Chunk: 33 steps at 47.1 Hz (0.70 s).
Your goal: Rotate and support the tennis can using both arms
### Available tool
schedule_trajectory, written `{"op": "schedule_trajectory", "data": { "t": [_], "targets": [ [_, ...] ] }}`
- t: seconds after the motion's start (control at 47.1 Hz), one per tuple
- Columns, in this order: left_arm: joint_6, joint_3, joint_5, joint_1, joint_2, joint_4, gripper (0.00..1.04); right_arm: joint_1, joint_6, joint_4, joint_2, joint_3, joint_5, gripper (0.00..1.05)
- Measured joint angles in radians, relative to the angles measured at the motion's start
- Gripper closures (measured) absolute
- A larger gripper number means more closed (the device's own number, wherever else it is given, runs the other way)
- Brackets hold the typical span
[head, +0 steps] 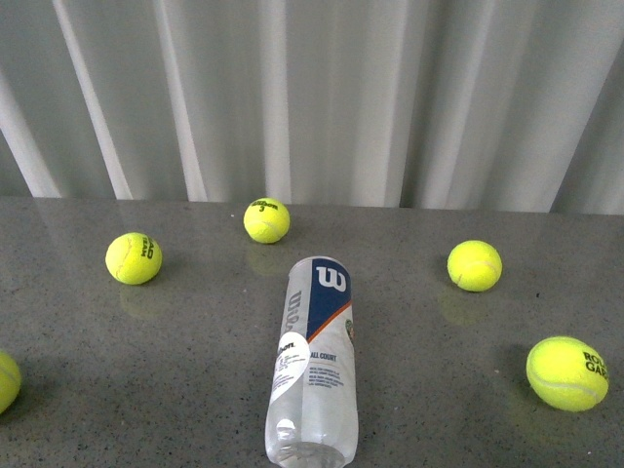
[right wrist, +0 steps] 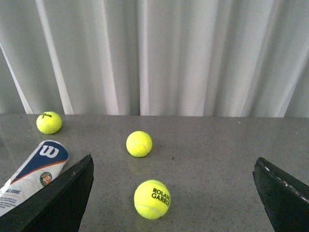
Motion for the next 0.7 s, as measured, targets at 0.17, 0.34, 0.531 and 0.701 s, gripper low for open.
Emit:
{"op": "schedule_trajectory", "data": {
  "t": [0.17,0.34,0.531,0.701],
  "targets": [
    [0.0,0.0,0.0,0.0,0.0,0.0,0.07,0.0,0.0,0.0,0.0,0.0,0.0,0.07],
    [0.0,0.0,0.0,0.0,0.0,0.0,0.07,0.0,0.0,0.0,0.0,0.0,0.0,0.07],
    [0.0,0.0,0.0,0.0,0.0,0.0,0.07,0.0,0.0,0.0,0.0,0.0,0.0,0.07],
    [0.0,0.0,0.0,0.0,0.0,0.0,0.07,0.0,0.0,0.0,0.0,0.0,0.0,0.07]
  ]
}}
